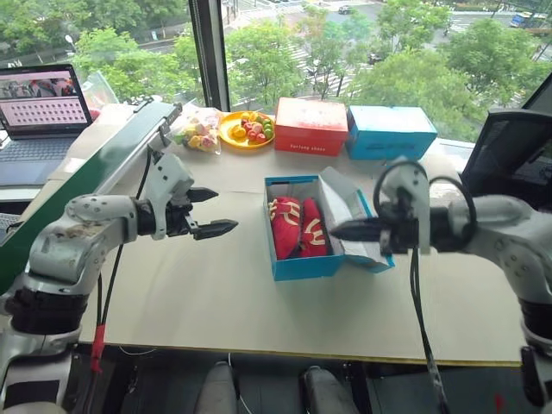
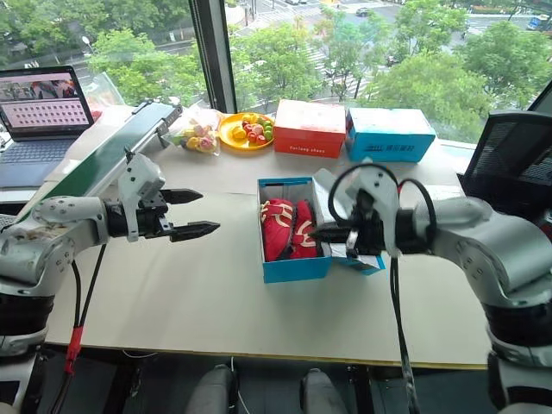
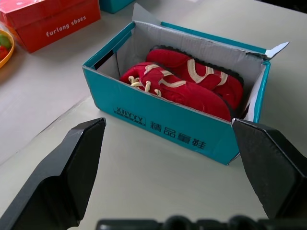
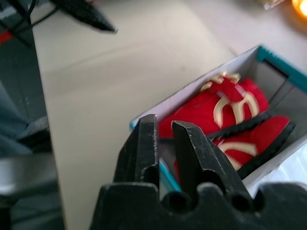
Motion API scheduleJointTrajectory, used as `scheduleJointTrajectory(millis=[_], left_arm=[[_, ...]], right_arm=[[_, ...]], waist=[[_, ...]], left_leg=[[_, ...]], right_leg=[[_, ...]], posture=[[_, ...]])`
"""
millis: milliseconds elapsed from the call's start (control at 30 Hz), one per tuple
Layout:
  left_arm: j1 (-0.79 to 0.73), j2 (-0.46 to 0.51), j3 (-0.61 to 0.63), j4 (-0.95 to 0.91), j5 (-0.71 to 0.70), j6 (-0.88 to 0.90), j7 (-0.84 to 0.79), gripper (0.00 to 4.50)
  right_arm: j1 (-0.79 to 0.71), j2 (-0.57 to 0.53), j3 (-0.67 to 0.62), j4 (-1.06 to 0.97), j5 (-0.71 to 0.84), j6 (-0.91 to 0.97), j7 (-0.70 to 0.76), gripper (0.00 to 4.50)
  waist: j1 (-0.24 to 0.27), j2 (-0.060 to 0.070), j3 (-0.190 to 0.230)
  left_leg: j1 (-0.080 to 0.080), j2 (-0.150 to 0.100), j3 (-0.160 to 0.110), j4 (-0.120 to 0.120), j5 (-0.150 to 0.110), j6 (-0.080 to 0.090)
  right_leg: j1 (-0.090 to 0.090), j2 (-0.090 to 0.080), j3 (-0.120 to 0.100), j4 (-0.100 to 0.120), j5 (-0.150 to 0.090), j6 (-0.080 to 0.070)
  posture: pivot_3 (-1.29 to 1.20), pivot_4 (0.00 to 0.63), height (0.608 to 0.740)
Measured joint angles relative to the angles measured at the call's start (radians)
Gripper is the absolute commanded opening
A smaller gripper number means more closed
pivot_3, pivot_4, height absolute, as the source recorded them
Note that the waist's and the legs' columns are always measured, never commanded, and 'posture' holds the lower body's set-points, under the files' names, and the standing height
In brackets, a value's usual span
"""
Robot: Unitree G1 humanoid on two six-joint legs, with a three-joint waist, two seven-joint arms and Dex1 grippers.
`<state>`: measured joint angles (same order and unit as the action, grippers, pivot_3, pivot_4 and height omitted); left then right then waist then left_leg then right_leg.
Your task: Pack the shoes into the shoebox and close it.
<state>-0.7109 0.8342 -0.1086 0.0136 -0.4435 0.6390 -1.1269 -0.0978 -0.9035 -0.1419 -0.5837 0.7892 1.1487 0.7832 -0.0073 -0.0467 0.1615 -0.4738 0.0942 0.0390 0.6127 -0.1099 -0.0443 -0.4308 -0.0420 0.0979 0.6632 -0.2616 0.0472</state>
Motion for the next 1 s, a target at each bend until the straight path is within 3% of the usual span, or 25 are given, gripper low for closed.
scheduleJointTrajectory(millis=[133, 233, 333, 500, 600, 633, 833, 1000], left_arm=[[-0.065, -0.001, -0.034, 0.058, 0.042, -0.040, -0.058, 4.50], [-0.119, 0.015, -0.036, 0.121, 0.076, -0.069, -0.097, 4.50], [-0.124, 0.030, -0.035, 0.140, 0.089, -0.070, -0.124, 3.83], [-0.134, 0.048, -0.029, 0.152, 0.092, -0.068, -0.152, 2.05], [-0.135, 0.057, -0.024, 0.152, 0.107, -0.068, -0.140, 2.05], [-0.135, 0.057, -0.023, 0.152, 0.110, -0.067, -0.135, 2.27], [-0.135, 0.057, 0.020, 0.143, 0.084, -0.003, -0.122, 4.33], [-0.135, 0.071, 0.034, 0.107, 0.068, 0.018, -0.140, 4.46]], right_arm=[[0.057, 0.204, 0.034, 0.128, -0.133, -0.180, -0.131, 0.03], [0.077, 0.339, 0.095, 0.345, -0.293, -0.420, -0.196, 0.03], [0.067, 0.394, 0.105, 0.448, -0.349, -0.515, -0.217, 0.00], [-0.003, 0.455, 0.116, 0.611, -0.419, -0.648, -0.223, 0.00], [-0.015, 0.456, 0.117, 0.641, -0.433, -0.678, -0.219, 0.00], [-0.022, 0.457, 0.117, 0.653, -0.436, -0.686, -0.219, 0.00], [-0.084, 0.492, 0.105, 0.761, -0.448, -0.744, -0.220, 0.00], [-0.123, 0.533, 0.078, 0.849, -0.451, -0.797, -0.228, 0.00]], waist=[[-0.012, 0.000, 0.000], [-0.011, 0.000, 0.000], [-0.012, 0.001, 0.000], [-0.012, 0.002, 0.000], [-0.009, 0.002, 0.000], [-0.008, 0.002, 0.000], [-0.010, 0.001, 0.000], [-0.011, 0.001, 0.000]], left_leg=[[0.004, 0.000, -0.002, 0.003, 0.000, 0.000], [0.007, 0.000, -0.001, 0.004, 0.000, 0.000], [0.007, -0.001, -0.001, 0.003, 0.000, 0.000], [0.007, -0.001, -0.001, 0.003, 0.000, 0.000], [0.007, -0.001, -0.001, 0.003, 0.000, 0.000], [0.007, -0.001, -0.001, 0.003, 0.000, 0.000], [0.010, -0.001, -0.001, 0.003, 0.000, 0.000], [0.014, -0.001, -0.001, 0.003, 0.000, 0.000]], right_leg=[[0.006, 0.000, -0.001, 0.000, -0.004, 0.008], [0.008, 0.000, -0.001, 0.000, -0.005, 0.008], [0.008, 0.000, 0.000, 0.001, -0.005, 0.008], [0.008, 0.000, -0.001, 0.001, -0.006, 0.008], [0.009, 0.000, -0.001, 0.001, -0.006, 0.007], [0.009, 0.000, -0.001, 0.001, -0.006, 0.007], [0.011, 0.000, -0.001, 0.001, -0.006, 0.008], [0.014, 0.000, -0.001, 0.001, -0.006, 0.008]], posture=[[0.00, 0.150, 0.739], [0.00, 0.150, 0.739], [0.00, 0.150, 0.739], [0.00, 0.150, 0.739], [0.00, 0.150, 0.739], [0.00, 0.150, 0.739], [0.00, 0.150, 0.739], [0.00, 0.150, 0.739]])
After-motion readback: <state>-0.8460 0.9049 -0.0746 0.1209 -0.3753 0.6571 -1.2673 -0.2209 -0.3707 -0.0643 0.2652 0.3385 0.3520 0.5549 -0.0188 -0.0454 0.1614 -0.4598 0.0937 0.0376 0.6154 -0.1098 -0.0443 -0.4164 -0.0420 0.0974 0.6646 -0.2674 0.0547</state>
